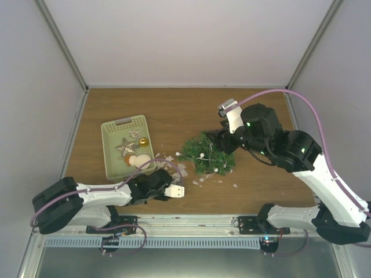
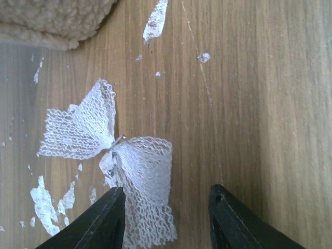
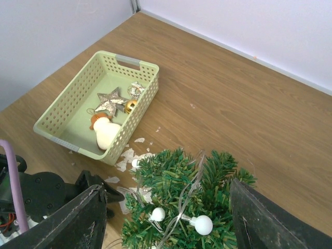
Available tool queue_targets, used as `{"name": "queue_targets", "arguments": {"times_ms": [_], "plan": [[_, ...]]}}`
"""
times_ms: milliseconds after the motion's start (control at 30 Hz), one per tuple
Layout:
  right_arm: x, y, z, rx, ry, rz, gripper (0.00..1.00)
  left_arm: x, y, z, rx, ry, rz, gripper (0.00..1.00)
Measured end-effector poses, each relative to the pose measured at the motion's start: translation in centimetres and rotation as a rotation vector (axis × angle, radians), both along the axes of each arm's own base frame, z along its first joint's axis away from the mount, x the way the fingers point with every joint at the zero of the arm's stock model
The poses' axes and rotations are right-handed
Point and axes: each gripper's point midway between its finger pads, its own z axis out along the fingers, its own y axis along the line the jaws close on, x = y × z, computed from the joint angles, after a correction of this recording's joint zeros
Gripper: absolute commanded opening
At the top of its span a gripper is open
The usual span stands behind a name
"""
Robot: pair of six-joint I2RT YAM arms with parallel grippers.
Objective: Decorate the small christmas tree
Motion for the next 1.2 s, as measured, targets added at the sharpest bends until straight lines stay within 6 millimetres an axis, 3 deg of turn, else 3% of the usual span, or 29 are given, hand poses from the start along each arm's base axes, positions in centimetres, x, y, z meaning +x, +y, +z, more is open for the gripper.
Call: {"name": "queue_targets", "arguments": {"times_ms": [133, 233, 333, 400, 800, 900, 1067, 1200], "plan": [[0.0, 0.0, 0.0, -0.001, 0.000, 0.000, 0.66, 0.6, -0.6, 0.0, -0.012, -0.023, 0.005, 0.44], [0.0, 0.0, -0.1, -0.001, 0.001, -0.001, 0.66, 1.0, -0.8, -0.1, -0.014, -0.040, 0.012, 0.29], [0.0, -0.1, -0.1, -0.002, 0.001, -0.003, 0.66, 1.2, -0.7, -0.4, 0.002, -0.046, 0.016, 0.07], [0.1, -0.1, -0.2, -0.003, 0.002, -0.003, 0.66, 1.2, -0.4, -0.8, 0.020, -0.046, 0.015, 0.01], [-0.3, -0.6, 0.0, 0.009, -0.009, -0.006, 0.66, 1.4, 0.2, -0.7, 0.047, -0.063, 0.034, 0.00], [-0.3, -0.7, 0.1, 0.009, -0.012, -0.010, 0.67, 1.3, 0.5, 0.7, 0.045, -0.059, 0.035, 0.00], [-0.2, -1.0, 0.4, 0.015, -0.022, -0.021, 0.67, 2.9, 0.0, 6.6, -0.075, -0.060, 0.046, 0.00], [-0.1, -1.2, 0.6, 0.016, -0.026, -0.029, 0.67, 1.5, 0.2, 8.7, -0.104, -0.030, -0.016, 0.00]]}}
